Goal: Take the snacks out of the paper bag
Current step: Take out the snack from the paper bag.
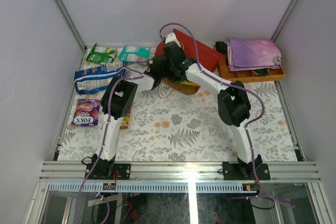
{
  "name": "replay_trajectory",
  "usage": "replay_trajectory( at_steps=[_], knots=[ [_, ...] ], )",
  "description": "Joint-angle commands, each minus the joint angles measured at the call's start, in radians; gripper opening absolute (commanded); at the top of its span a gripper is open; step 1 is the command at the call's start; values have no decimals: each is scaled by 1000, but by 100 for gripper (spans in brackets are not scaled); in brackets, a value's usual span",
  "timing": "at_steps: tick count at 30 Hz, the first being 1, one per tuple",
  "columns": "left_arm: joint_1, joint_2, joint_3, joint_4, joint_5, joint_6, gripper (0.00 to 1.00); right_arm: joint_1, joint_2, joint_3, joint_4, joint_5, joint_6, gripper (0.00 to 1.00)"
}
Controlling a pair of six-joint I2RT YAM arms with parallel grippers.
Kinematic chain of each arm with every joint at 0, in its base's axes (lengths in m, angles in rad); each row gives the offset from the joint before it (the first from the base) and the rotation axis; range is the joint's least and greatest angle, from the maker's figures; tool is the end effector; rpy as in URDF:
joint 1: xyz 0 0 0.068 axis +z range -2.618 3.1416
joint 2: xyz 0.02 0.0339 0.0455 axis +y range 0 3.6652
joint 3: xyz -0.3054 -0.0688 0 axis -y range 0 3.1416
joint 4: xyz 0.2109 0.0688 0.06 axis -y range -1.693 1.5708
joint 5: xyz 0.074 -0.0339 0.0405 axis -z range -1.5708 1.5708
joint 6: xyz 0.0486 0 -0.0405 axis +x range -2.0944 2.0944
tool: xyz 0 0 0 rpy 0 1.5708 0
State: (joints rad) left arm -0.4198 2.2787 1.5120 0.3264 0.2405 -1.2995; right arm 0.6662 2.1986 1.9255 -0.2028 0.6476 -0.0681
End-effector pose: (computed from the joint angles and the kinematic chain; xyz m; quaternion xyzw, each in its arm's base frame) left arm 0.4717 -0.2232 0.1908 -0.2988 0.7859 -0.4690 0.2703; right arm 0.4260 0.2976 0.3099 -0.1360 0.8150 -0.1142 0.5516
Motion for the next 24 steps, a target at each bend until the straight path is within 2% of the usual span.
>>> replay_trajectory(
  at_steps=[1,7,11,17,24],
  knots=[
    [26,73,71,-42,-93,74,58,-4,9,22,1,75,13,0],
    [28,122,114,-21,-166,113,58,-4,6,19,5,64,11,0],
    [29,105,90,17,-265,123,57,-4,13,25,0,40,31,0],
    [37,105,27,161,-366,48,57,-4,12,28,-3,-6,71,0],
    [44,173,74,250,-403,-30,56,-4,-7,-8,12,-20,88,0]
  ],
)
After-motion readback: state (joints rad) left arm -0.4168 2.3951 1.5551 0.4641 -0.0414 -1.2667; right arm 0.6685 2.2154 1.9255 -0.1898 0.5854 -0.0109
